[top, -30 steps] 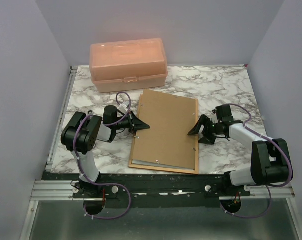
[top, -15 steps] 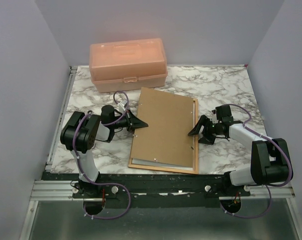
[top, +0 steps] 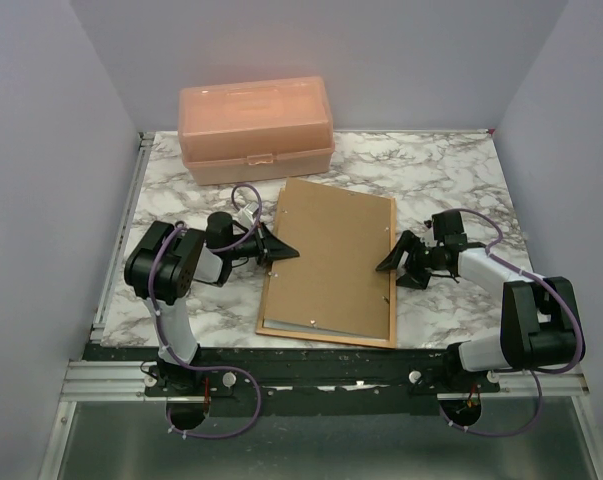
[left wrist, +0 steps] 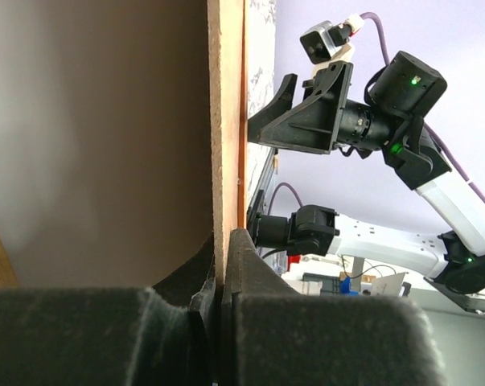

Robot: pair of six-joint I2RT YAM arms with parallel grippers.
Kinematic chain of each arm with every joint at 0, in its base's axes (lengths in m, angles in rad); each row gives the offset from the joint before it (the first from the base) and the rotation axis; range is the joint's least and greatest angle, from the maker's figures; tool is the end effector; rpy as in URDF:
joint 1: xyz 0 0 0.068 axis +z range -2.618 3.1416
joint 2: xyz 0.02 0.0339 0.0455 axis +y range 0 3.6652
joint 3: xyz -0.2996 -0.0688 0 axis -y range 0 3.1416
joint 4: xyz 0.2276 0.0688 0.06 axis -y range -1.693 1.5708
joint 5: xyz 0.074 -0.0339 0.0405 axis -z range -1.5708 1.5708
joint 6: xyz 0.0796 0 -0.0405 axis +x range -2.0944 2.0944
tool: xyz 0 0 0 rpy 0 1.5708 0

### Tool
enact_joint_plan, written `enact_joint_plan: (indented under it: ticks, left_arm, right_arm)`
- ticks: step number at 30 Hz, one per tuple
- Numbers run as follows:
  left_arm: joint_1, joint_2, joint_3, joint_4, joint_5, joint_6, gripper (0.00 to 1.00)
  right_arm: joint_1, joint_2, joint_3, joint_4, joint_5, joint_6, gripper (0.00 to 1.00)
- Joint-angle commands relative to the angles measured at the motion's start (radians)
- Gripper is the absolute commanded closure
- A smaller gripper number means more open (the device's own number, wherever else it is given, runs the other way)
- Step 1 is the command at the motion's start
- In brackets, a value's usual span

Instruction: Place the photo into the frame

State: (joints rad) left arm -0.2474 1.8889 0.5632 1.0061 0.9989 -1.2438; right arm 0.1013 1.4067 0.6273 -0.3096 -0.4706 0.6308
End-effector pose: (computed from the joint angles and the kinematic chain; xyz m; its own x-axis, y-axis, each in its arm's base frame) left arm 0.3116 -0.1477 0.1550 -0.9563 -0.2871 -0.0547 0.0027 0.1786 -0.9839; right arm 0.2374 0.0604 0.1633 -0.8884 0.4381 -0.1372 0.2784 0.7518 0.5978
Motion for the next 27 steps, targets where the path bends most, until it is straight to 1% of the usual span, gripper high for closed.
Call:
enact_joint_plan:
  ticks: [1, 6, 13, 16, 20, 23, 24, 27]
  left_arm:
    - [-0.019, 0.029, -0.010, 0.113, 0.001, -0.046, 1.00]
    - [-0.022, 0.022, -0.042, 0.104, -0.057, -0.040, 1.00]
    - [-0.033, 0.022, -0.049, 0.086, -0.075, -0.037, 1.00]
    - [-0.039, 0.013, -0.043, 0.036, -0.079, -0.009, 1.00]
    - [-0.046, -0.015, -0.029, -0.090, -0.095, 0.062, 0.88]
    - [-0.052, -0.039, -0.011, -0.203, -0.106, 0.118, 0.72]
    - [-0.053, -0.048, -0.006, -0.234, -0.114, 0.138, 0.71]
    - [-0.059, -0.081, -0.003, -0.305, -0.141, 0.178, 0.71]
  right_arm:
    - [-0.003, 0.026, -0.032, 0.033, -0.016, 0.005, 0.26]
    - [-0.004, 0.023, -0.038, 0.037, -0.017, 0.006, 0.27]
    - [-0.003, 0.020, -0.041, 0.038, -0.010, 0.006, 0.27]
    - [-0.004, 0.016, -0.038, 0.029, 0.003, 0.002, 0.28]
    - [-0.003, 0.004, -0.023, -0.006, 0.049, -0.013, 0.28]
    - [-0.003, -0.005, -0.016, -0.026, 0.084, -0.022, 0.29]
    - [-0.003, -0.005, -0.015, -0.029, 0.092, -0.025, 0.30]
    - [-0.003, -0.005, -0.017, -0.029, 0.102, -0.028, 0.31]
